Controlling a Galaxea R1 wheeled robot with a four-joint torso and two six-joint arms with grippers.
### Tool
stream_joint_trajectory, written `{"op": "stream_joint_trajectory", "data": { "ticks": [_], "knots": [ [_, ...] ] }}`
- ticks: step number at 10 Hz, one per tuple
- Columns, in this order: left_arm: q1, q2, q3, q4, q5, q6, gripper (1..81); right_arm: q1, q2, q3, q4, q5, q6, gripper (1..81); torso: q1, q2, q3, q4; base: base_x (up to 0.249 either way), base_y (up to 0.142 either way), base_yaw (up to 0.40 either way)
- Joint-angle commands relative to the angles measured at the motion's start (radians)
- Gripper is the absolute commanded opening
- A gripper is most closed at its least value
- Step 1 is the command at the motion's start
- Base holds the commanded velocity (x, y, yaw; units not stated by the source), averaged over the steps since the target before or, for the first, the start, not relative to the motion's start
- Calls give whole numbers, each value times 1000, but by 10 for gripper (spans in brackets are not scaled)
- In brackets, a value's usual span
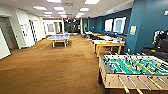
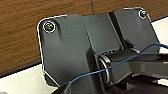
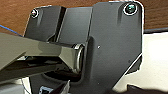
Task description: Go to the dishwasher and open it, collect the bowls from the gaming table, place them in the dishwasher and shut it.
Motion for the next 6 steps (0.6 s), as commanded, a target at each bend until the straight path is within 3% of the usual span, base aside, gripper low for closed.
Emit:
{"op": "stream_joint_trajectory", "data": {
  "ticks": [1,6],
  "knots": [
    [-52,-8,-4,-8,54,1,811,43,4,2,-5,-50,-2,811,0,0,0,0,127,0,0],
    [-52,-6,-4,-8,54,1,811,43,5,2,-4,-50,-2,811,0,0,0,0,127,0,0]
  ]
}}
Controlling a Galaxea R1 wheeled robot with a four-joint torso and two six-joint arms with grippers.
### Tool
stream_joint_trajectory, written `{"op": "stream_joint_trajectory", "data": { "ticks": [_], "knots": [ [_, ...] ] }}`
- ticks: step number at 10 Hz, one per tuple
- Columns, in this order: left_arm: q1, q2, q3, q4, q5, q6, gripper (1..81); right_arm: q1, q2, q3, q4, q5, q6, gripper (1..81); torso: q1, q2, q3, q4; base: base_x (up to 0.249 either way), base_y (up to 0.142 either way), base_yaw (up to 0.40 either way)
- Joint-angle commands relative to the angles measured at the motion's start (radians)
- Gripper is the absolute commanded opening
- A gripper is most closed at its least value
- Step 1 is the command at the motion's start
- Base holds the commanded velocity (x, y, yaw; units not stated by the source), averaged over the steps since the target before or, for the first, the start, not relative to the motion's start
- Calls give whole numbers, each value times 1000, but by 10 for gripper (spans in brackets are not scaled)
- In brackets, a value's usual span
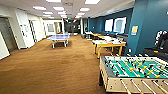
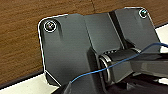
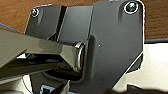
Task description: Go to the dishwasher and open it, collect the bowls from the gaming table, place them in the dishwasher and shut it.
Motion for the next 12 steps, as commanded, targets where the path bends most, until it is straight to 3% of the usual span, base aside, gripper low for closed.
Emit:
{"op": "stream_joint_trajectory", "data": {
  "ticks": [1,12],
  "knots": [
    [-54,-3,-4,-8,52,1,811,47,3,2,-4,-49,-2,811,0,0,0,0,126,0,0],
    [-55,-3,-4,-6,52,2,811,46,5,-4,-5,-49,-3,811,0,0,0,0,127,0,0]
  ]
}}
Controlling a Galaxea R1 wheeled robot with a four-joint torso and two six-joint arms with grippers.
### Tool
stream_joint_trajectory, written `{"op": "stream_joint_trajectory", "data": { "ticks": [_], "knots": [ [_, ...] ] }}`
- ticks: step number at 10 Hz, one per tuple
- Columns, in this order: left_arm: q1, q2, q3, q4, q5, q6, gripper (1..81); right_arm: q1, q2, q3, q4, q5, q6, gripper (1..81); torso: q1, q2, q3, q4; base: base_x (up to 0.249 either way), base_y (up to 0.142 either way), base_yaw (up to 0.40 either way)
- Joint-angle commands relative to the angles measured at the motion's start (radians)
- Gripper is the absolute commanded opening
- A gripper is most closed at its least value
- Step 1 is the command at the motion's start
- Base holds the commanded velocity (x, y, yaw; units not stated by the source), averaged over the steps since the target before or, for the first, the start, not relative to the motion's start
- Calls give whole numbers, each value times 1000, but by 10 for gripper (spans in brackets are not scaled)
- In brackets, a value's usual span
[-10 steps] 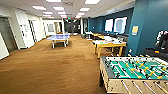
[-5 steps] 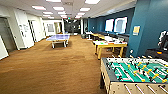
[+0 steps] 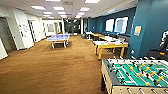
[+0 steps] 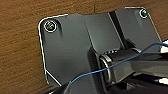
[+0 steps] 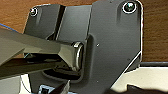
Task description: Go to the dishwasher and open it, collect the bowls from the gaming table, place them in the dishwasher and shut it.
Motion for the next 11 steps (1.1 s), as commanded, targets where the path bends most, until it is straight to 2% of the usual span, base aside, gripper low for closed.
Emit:
{"op": "stream_joint_trajectory", "data": {
  "ticks": [1,11],
  "knots": [
    [-55,-1,-4,-6,53,0,811,46,5,1,-5,-49,-3,811,0,0,0,0,127,0,0],
    [-58,2,-4,-6,53,2,811,48,5,4,-5,-50,-3,811,0,0,0,0,131,0,0]
  ]
}}
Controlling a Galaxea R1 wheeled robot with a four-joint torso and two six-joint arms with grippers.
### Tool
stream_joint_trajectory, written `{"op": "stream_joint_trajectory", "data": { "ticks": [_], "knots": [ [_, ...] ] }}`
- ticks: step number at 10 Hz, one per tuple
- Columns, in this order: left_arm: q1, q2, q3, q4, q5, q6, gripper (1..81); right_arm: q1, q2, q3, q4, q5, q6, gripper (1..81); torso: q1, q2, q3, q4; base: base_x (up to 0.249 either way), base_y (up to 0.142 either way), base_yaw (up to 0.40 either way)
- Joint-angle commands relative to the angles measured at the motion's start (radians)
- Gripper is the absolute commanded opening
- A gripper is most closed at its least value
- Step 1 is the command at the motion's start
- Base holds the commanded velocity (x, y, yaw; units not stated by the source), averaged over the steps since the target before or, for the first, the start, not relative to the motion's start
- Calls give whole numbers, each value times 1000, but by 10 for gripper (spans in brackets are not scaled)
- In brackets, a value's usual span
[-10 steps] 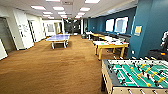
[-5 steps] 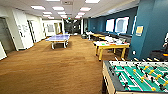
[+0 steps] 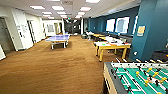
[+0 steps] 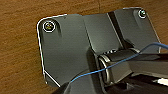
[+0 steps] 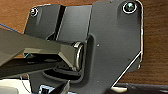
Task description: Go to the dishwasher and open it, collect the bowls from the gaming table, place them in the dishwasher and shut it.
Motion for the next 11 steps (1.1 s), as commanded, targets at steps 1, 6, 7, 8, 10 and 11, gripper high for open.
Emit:
{"op": "stream_joint_trajectory", "data": {
  "ticks": [1,6,7,8,10,11],
  "knots": [
    [-57,-3,-4,-6,53,2,811,48,5,4,-5,-50,-3,811,0,0,0,0,134,0,0],
    [-57,-3,-4,-6,53,2,811,45,5,4,-4,-49,-3,811,1,1,-1,0,134,0,0],
    [-56,-5,-4,-6,53,2,811,45,5,4,-4,-49,-3,811,0,0,0,0,134,0,0],
    [-57,-3,-4,-6,53,2,811,45,6,4,-4,-49,-2,811,-2,0,0,0,133,0,0],
    [-57,-3,-4,-6,53,2,811,43,6,4,-4,-49,-3,811,-1,0,0,0,134,0,0],
    [-57,-3,-4,-6,53,2,811,45,6,4,-5,-50,-3,811,-2,0,0,0,133,0,0]
  ]
}}
